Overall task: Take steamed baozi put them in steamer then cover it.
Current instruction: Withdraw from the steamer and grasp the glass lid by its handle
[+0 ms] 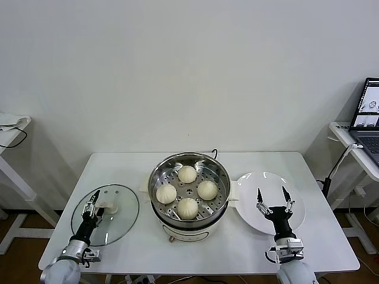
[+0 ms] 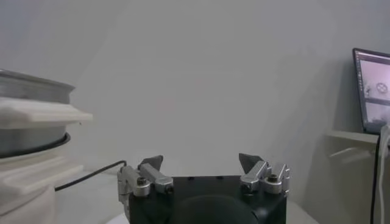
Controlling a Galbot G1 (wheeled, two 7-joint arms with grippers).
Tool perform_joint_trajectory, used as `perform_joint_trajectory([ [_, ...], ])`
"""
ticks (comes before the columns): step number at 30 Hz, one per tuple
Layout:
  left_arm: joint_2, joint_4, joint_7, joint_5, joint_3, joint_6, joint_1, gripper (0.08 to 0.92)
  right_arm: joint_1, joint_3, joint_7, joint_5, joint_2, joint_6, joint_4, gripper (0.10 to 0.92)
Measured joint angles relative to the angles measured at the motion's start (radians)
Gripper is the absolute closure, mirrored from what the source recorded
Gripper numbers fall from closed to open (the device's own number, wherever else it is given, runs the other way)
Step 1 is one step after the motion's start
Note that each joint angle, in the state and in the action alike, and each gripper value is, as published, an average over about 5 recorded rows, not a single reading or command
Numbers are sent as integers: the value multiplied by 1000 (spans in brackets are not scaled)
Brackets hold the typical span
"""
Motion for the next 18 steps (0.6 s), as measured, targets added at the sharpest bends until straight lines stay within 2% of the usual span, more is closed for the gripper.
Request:
perform_joint_trajectory([
  [18, 0, 24, 36, 1, 0, -1, -19, 727, 6, -2, 10, -3, 1, -5, 14, 203],
])
